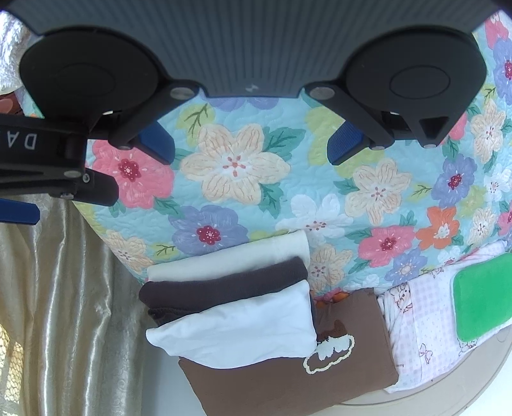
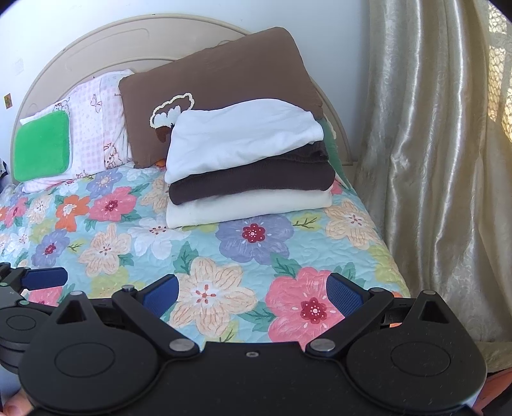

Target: Fold clothes

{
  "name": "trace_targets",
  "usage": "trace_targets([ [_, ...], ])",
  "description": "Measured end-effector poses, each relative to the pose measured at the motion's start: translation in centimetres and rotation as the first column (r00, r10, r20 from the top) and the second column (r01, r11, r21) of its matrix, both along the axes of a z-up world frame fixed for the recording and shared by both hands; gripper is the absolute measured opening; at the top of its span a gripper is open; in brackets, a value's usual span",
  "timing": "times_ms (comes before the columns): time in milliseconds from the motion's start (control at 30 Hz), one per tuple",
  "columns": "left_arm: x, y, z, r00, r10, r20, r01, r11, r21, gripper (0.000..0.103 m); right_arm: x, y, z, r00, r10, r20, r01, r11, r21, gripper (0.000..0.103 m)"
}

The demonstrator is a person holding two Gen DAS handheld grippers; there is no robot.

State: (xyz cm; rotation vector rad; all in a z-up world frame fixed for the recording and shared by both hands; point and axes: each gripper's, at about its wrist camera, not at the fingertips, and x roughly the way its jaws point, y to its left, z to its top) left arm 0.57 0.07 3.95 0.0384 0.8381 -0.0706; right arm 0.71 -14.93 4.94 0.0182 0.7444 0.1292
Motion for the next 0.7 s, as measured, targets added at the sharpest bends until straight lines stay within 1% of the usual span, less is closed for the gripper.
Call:
trace_targets([
  [67,0.0,0.2,0.0,1.0,0.003,-0.003,-0.003,1.0,-0.005,0.103,0.0,-0.1,0.0,1.0,0.0,0.0,0.0,1.0,0.003,0.1],
  [233,-0.1,0.1,0.1,1.0,0.009,0.005,-0.009,1.0,0.021,0.103,-0.1,-0.1,0.0,1.0,0.001,0.0,-0.001,1.0,0.002,0.1],
  [567,-0.3,0.2,0.5,1.0,-0.001,0.014,0.001,0.999,0.039,0.103,-0.5,-0.1,0.4,1.0,0.002,0.008,-0.002,1.0,-0.001,0.1],
  [700,-0.4,0.3,0.8,1.0,-0.005,0.014,0.005,1.0,0.031,0.103,-1.0,0.1,0.9,0.999,0.009,0.034,-0.008,1.0,-0.021,0.1],
])
